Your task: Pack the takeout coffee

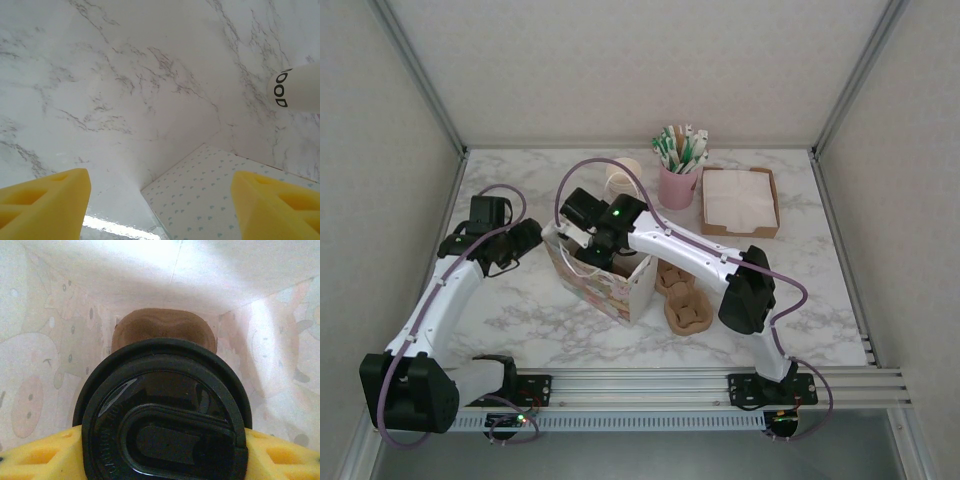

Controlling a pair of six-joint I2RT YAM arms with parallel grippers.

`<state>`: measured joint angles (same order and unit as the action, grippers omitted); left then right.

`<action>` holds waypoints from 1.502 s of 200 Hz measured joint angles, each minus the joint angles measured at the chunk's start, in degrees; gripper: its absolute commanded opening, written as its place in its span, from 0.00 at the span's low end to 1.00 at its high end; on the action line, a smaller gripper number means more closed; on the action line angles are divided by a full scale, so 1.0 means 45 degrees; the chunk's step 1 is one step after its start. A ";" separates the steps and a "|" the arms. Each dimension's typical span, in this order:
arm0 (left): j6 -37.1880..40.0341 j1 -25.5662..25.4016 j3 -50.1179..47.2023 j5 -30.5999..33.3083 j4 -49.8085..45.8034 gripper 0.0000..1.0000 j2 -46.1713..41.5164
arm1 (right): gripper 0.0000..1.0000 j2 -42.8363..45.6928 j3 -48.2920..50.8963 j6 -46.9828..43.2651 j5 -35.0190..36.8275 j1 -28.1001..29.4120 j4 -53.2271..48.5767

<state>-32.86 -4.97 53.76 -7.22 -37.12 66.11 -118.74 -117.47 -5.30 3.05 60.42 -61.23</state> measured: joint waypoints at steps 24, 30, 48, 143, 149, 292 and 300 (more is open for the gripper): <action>0.0000 0.0000 0.0000 -0.0005 0.0005 0.74 0.0000 | 0.53 0.0000 -0.0146 0.0034 -0.0325 0.0000 -0.0214; 0.0005 0.0000 0.0000 -0.0005 0.0005 0.74 0.0000 | 0.53 0.0000 -0.0155 0.0044 -0.0403 0.0000 -0.0214; 0.0000 0.0000 -0.0005 -0.0049 0.0005 0.74 0.0000 | 0.53 0.0005 -0.0160 0.0078 -0.0607 0.0000 -0.0199; 0.0000 0.0000 -0.0087 -0.0291 0.0010 0.74 0.0005 | 0.53 -0.0058 0.0063 -0.0024 -0.0355 0.0316 0.0282; 0.0000 0.0000 -0.0087 -0.0291 0.0005 0.74 0.0005 | 0.53 -0.0068 0.0063 -0.0063 -0.0248 0.0393 0.0296; 0.0000 0.0000 -0.0165 -0.0287 0.0010 0.74 0.0005 | 0.53 -0.0039 -0.0767 -0.0146 -0.0010 0.0607 -0.0656; 0.0000 0.0000 -0.0165 -0.0287 0.0010 0.74 0.0005 | 0.53 -0.0044 -0.0714 -0.0146 0.0005 0.0607 -0.0685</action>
<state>-32.86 -4.97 53.01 -8.51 -37.08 66.13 -118.93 -120.68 -5.96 3.07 63.16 -64.31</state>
